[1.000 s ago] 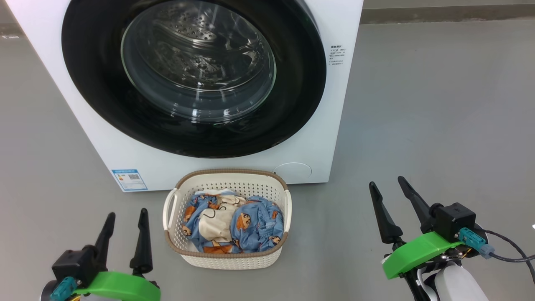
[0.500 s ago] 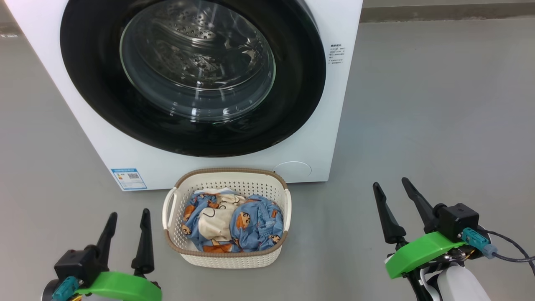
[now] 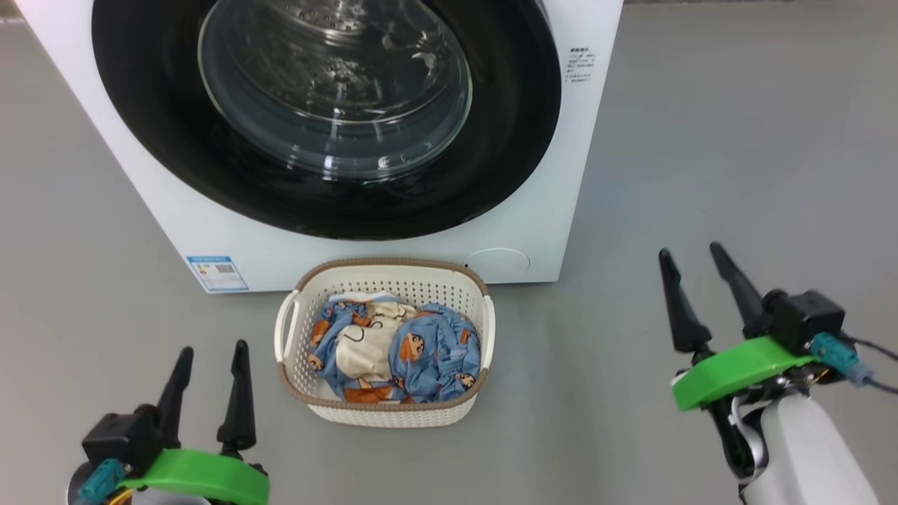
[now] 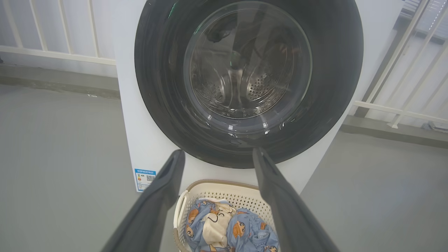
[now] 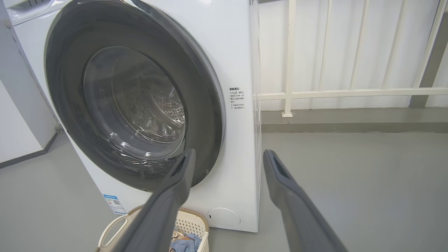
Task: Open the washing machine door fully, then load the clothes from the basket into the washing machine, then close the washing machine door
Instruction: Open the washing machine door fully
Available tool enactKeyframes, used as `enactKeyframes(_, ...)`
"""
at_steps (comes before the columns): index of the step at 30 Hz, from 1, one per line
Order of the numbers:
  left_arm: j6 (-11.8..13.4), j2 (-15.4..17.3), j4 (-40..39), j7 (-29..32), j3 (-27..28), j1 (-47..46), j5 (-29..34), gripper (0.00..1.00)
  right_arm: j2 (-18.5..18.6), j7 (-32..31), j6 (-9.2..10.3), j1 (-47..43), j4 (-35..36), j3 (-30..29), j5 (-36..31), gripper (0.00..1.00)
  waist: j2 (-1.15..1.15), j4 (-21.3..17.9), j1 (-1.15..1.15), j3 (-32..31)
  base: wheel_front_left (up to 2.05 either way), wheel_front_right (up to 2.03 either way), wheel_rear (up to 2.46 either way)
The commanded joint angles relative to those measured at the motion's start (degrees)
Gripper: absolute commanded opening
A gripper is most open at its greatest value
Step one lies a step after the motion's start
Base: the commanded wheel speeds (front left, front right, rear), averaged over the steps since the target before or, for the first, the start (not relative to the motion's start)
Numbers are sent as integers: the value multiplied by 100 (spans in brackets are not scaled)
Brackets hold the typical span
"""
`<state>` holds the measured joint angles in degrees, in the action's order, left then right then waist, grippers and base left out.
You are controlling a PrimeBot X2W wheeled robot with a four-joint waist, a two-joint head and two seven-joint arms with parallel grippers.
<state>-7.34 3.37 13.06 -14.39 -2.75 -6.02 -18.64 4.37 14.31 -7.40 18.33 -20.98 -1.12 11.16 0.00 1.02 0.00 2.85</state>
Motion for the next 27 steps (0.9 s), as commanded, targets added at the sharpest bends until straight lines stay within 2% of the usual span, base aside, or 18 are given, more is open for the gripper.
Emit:
enactKeyframes(1,-14,105,-170,-61,230,-311,-14,100,51,69,-9,298,143,76,-21,100,0,52,0,99,0,0,0)
enactKeyframes(9,-14,101,-272,-61,272,-397,-25,100,142,69,-9,680,201,-97,78,98,0,138,0,362,0,0,0)
enactKeyframes(11,-14,114,-302,-61,265,-437,-22,100,162,69,-9,792,181,-145,192,49,0,175,0,451,0,0,0)
enactKeyframes(12,-14,124,-315,-61,263,-457,-19,100,169,69,-9,855,188,-173,261,38,0,193,0,497,0,0,0)
enactKeyframes(14,-14,147,-343,-61,265,-495,-14,100,216,69,-9,991,189,-219,390,0,0,230,0,592,0,0,0)
enactKeyframes(27,-14,289,-506,-61,233,-792,-109,100,796,69,-9,2101,-67,-440,1679,0,0,561,0,1268,0,0,0)
